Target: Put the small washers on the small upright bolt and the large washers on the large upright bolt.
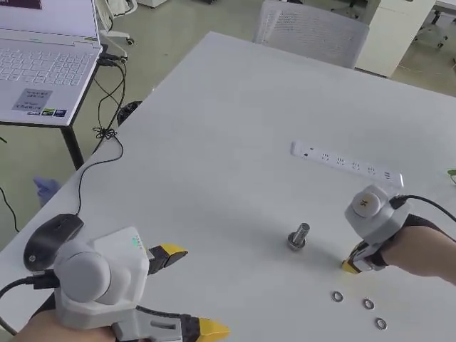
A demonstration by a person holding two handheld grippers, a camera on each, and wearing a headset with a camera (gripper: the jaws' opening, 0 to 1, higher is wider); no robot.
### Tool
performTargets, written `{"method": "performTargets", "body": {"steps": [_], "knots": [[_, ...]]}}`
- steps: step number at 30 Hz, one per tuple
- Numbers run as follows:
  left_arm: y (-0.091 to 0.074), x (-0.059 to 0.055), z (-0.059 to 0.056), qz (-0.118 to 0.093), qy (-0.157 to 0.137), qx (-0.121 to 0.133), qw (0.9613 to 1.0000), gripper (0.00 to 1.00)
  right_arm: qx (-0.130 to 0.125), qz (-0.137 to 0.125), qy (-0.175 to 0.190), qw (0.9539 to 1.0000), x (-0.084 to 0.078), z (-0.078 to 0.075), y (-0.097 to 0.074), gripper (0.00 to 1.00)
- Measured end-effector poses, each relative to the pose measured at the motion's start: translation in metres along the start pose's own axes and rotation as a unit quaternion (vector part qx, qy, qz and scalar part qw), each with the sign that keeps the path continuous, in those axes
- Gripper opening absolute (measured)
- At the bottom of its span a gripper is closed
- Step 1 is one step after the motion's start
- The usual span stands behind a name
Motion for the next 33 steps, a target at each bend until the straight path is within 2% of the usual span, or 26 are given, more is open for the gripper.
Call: {"method": "performTargets", "body": {"steps": [9,13,17,33], "knots": [[-0.0001,0.0027,-0.0002,-0.009,-0.004,0.000,0.9999,0.78,-0.004,-0.003,-0.002,1.0000,0.0008,-0.0025,0.0008,0.17],[0.0000,0.0013,0.0003,-0.005,-0.003,0.001,1.0000,0.78,0.000,-0.011,0.005,0.9999,0.0034,-0.0034,-0.0003,0.21],[0.0000,0.0004,-0.0005,-0.004,-0.003,0.001,1.0000,0.78,0.006,-0.007,0.001,1.0000,0.0030,-0.0026,0.0007,0.25],[0.0013,0.0008,-0.0050,-0.002,0.000,-0.001,1.0000,0.77,0.009,-0.006,0.005,0.9999,0.0034,-0.0025,-0.0079,0.24]]}}
Point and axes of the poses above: the centre of the closed fingertips' face, and the gripper's own axes: y roughly forward along the fingers, z roughly to its left, x roughly out of its top, the point moved 4 cm from there along -y, roughly backward along the fingers, and after that the axes turned 8 degrees about -x, right-handed, at the moved point
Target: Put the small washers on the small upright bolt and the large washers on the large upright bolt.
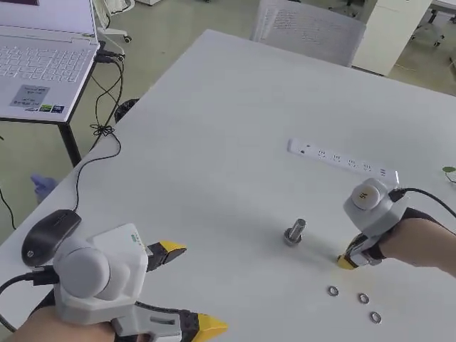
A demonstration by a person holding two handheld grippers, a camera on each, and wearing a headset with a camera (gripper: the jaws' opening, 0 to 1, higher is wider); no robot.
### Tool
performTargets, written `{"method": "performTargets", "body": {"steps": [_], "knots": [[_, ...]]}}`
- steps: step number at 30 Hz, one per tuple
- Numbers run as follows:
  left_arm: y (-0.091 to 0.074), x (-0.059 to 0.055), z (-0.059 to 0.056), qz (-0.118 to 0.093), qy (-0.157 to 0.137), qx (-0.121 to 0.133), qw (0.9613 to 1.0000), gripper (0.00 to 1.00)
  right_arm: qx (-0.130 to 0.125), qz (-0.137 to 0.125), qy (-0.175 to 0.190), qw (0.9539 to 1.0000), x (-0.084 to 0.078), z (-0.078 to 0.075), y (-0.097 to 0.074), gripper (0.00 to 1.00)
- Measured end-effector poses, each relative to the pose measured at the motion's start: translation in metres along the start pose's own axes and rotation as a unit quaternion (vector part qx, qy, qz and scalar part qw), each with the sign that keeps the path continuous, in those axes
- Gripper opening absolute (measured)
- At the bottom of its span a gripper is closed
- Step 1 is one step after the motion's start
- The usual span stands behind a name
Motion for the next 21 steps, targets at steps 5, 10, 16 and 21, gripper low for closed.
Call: {"method": "performTargets", "body": {"steps": [5,10,16,21], "knots": [[0.000,0.004,-0.001,-0.003,0.007,0.000,1.0000,0.78,-0.001,-0.006,0.005,1.0000,0.002,-0.002,-0.010,0.24],[0.000,0.008,-0.002,-0.006,0.010,-0.001,0.9999,0.78,-0.006,-0.010,0.005,0.9999,0.004,-0.004,-0.018,0.24],[-0.001,0.010,-0.002,-0.006,0.015,-0.003,0.9999,0.78,-0.011,-0.015,0.006,0.9998,0.008,-0.008,-0.030,0.24],[-0.002,0.013,-0.003,-0.007,0.016,-0.003,0.9998,0.78,-0.012,-0.015,0.005,0.9998,0.008,-0.009,-0.037,0.23]]}}
Point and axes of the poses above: the centre of the closed fingertips' face, and the gripper's own axes: y roughly forward along the fingers, z roughly to its left, x roughly out of its top, the point moved 4 cm from there along -y, roughly backward along the fingers, and after that the axes turned 8 degrees about -x, right-handed, at the moved point
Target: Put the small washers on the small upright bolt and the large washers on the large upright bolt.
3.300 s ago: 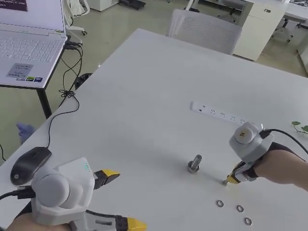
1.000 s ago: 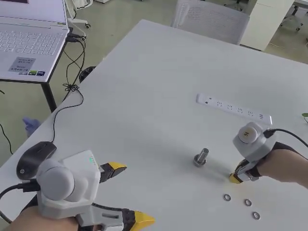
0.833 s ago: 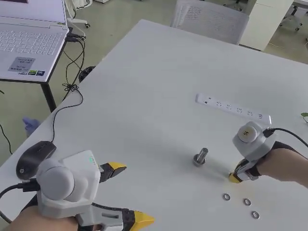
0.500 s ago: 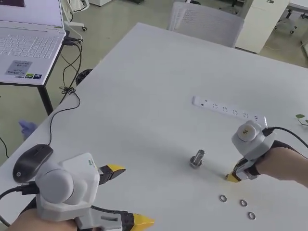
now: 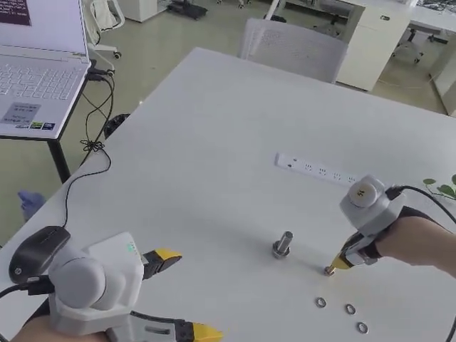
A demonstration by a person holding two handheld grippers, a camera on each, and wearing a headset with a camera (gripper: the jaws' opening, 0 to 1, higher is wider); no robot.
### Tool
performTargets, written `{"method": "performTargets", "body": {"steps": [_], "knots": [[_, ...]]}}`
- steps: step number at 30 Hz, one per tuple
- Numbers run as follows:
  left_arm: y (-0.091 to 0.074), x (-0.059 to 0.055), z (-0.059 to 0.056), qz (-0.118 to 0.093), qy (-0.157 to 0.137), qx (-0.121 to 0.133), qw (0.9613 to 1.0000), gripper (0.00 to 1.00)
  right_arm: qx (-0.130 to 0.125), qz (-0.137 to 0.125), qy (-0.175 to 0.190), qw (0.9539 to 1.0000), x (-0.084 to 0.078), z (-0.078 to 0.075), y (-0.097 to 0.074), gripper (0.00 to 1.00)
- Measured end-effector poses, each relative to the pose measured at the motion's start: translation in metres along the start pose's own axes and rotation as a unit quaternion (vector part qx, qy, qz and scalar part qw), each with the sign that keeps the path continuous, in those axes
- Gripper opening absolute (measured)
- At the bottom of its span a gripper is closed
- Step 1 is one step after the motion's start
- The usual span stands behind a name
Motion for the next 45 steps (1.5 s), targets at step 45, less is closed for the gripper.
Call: {"method": "performTargets", "body": {"steps": [45], "knots": [[0.001,0.002,-0.014,0.002,0.009,-0.011,0.9999,0.77,-0.001,0.015,0.024,0.9996,-0.040,0.015,-0.023,0.22]]}}
Point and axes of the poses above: the centre of the closed fingertips' face, and the gripper's own axes: y roughly forward along the fingers, z roughly to its left, x roughly out of its top, the point moved 4 cm from there along -y, roughly backward along the fingers, and after that the axes turned 8 degrees about -x, right-handed, at the moved point
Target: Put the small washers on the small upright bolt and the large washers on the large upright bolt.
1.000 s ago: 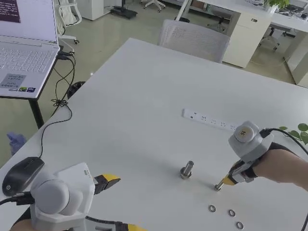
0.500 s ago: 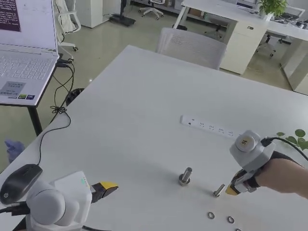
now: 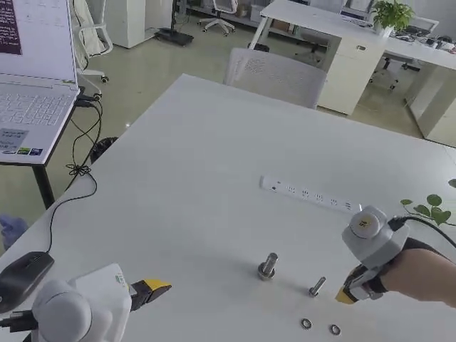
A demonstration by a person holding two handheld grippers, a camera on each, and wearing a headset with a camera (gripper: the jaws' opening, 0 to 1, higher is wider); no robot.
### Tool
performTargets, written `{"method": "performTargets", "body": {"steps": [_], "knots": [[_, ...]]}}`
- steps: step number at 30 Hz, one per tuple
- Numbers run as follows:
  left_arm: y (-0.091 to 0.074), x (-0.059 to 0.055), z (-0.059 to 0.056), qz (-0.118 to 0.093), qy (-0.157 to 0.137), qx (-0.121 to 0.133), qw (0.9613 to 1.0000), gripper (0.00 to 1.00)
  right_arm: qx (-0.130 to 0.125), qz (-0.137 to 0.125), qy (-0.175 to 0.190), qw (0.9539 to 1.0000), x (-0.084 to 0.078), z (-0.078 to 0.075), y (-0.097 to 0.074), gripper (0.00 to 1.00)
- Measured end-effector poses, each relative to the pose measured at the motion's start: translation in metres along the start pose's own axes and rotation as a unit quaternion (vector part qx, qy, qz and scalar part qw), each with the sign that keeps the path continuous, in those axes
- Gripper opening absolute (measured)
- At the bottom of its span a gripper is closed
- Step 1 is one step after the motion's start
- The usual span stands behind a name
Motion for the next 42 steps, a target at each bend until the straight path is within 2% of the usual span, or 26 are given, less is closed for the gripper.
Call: {"method": "performTargets", "body": {"steps": [13,25,38,42], "knots": [[0.001,0.000,-0.004,0.001,0.004,-0.005,1.0000,0.77,0.004,0.007,0.015,0.9999,-0.022,0.014,0.002,0.22],[0.000,0.000,-0.005,-0.003,0.004,-0.005,1.0000,0.78,0.009,0.010,0.015,0.9998,-0.025,0.028,0.010,0.22],[-0.002,-0.001,-0.005,-0.005,0.005,-0.002,1.0000,0.79,0.008,0.010,0.016,0.9998,-0.027,0.030,0.022,0.22],[0.001,-0.004,-0.006,-0.002,0.005,-0.006,1.0000,0.79,0.007,0.012,0.016,0.9998,-0.028,0.032,0.029,0.22]]}}
Point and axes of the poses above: the centre of the closed fingertips' face, and the gripper's own axes: y roughly forward along the fingers, z roughly to its left, x roughly out of its top, the point moved 4 cm from there along -y, roughly backward along the fingers, and after that the axes turned 8 degrees about -x, right-handed, at the moved point
